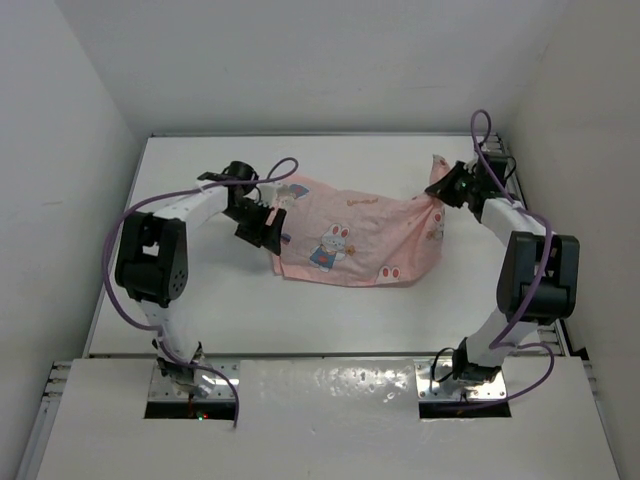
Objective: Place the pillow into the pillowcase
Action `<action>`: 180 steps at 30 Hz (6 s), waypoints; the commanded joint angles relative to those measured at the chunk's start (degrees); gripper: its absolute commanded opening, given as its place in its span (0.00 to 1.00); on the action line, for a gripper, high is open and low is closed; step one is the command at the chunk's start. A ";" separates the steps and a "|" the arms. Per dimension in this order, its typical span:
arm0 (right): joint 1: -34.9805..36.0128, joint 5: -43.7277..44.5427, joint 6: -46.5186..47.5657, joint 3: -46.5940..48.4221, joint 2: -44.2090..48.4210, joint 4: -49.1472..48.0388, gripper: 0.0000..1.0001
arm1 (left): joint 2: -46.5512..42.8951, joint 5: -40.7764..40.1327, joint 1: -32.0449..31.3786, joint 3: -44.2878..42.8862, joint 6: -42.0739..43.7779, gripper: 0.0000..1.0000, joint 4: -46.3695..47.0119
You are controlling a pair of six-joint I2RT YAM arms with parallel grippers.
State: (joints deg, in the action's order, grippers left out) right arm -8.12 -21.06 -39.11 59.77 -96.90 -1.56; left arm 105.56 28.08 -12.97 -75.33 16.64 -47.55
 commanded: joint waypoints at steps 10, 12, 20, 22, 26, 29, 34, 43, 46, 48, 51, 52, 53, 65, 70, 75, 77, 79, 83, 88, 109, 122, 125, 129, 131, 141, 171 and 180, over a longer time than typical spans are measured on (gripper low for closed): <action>0.12 -1.27 -0.53 -0.09 2.07 -4.24 0.00 | 5.53 -9.53 -2.41 0.54 -4.25 0.34 5.80; 0.12 -1.27 -0.70 -0.26 2.16 -4.59 0.00 | 5.80 -10.23 -2.93 0.89 -4.43 0.34 6.59; 0.21 -1.53 -1.05 -0.09 2.07 -4.94 0.00 | 7.82 -9.73 -5.14 1.41 -6.53 0.55 8.87; 0.12 -1.70 -0.96 0.26 1.98 -4.68 0.00 | 8.26 -7.00 -4.78 1.24 -7.50 0.55 9.14; 0.21 -1.18 -1.67 0.18 1.11 -4.59 0.00 | 10.01 -2.77 -5.83 0.71 -8.20 0.32 10.72; 0.30 0.13 -2.81 0.70 -0.04 -3.19 0.00 | 12.03 -1.89 -6.28 -0.16 -8.91 0.00 11.08; 0.03 5.93 -0.53 14.99 -8.99 8.57 0.00 | 9.41 -3.72 0.92 -6.22 -7.16 0.00 7.56; 0.74 11.99 6.06 23.14 -17.29 24.59 0.99 | -2.72 -9.18 1.46 -0.35 -2.06 0.00 8.87; -0.75 15.96 7.74 9.63 -10.62 22.75 0.99 | -2.99 -11.19 1.63 1.59 -2.14 0.00 10.02; -1.55 16.92 7.56 4.24 -7.00 21.43 0.99 | -2.47 -11.38 1.81 1.33 -1.88 0.00 8.97; -2.16 19.90 5.98 -4.38 0.73 21.86 0.99 | -3.07 -10.41 2.07 1.76 -1.97 0.00 7.92; -1.90 22.35 4.67 -8.23 4.32 21.95 0.98 | -3.34 -9.63 2.07 2.03 -1.88 0.00 7.82; -1.81 23.77 3.96 -10.35 6.01 21.87 0.98 | -3.52 -9.53 1.99 2.64 -1.88 0.00 7.74; -3.38 25.46 -2.29 -21.19 13.48 20.29 0.99 | -6.33 -10.75 1.98 3.34 -1.44 0.00 5.63; -5.15 21.32 2.46 -0.74 7.54 23.77 0.99 | -6.86 -15.85 4.70 5.10 -0.65 0.00 6.50; -2.70 14.55 5.62 6.25 4.96 22.67 0.99 | -8.87 -18.75 8.75 8.17 0.23 0.00 8.26; -1.47 18.48 6.76 3.27 6.63 22.13 0.99 | -10.37 -18.93 9.63 9.67 0.67 0.00 8.96; -1.37 19.12 6.95 0.98 8.92 23.18 0.99 | -11.33 -18.50 9.98 11.43 0.76 0.00 9.14; 0.81 19.39 4.24 -9.36 13.39 29.59 0.99 | -11.51 -15.95 10.42 12.05 0.76 0.00 8.00; 10.11 20.70 -2.79 -25.11 21.57 27.14 0.95 | -12.22 -14.28 10.86 11.44 0.41 0.00 7.39; 15.86 11.23 -8.87 -31.92 18.49 22.05 0.00 | -14.86 -12.17 11.30 4.24 0.67 0.00 -0.16; 10.05 6.90 -10.70 59.11 -12.76 31.26 0.00 | 13.42 -6.97 12.18 -69.92 -10.73 0.00 -6.50; 8.74 9.98 -15.53 71.33 -19.20 30.58 0.00 | 13.29 -9.78 12.53 -67.64 -15.48 0.00 5.40; 5.31 10.69 -19.60 59.00 -13.06 16.19 0.00 | 6.84 -11.73 12.97 -60.96 -16.12 0.00 19.01; 5.13 11.04 -15.85 53.73 -8.84 17.20 0.00 | 7.30 -8.15 12.97 -61.97 -16.12 0.00 17.15; 6.10 14.10 -8.97 -4.01 8.48 13.42 0.00 | -4.40 -6.53 15.06 -5.84 -2.59 0.00 10.99; 5.04 17.45 0.89 -0.20 -0.81 20.28 0.68 | -5.46 -3.75 22.90 -2.51 17.72 0.70 -16.16; 7.59 18.69 -4.65 12.92 -19.02 24.59 0.62 | 14.89 -5.65 22.12 -26.78 -0.80 0.73 -4.13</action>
State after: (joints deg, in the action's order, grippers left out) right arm -1.93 -3.62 -41.47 71.13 -113.45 19.86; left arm 111.13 24.08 10.87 -99.02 23.86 -55.81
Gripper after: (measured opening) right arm 0.621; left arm 0.739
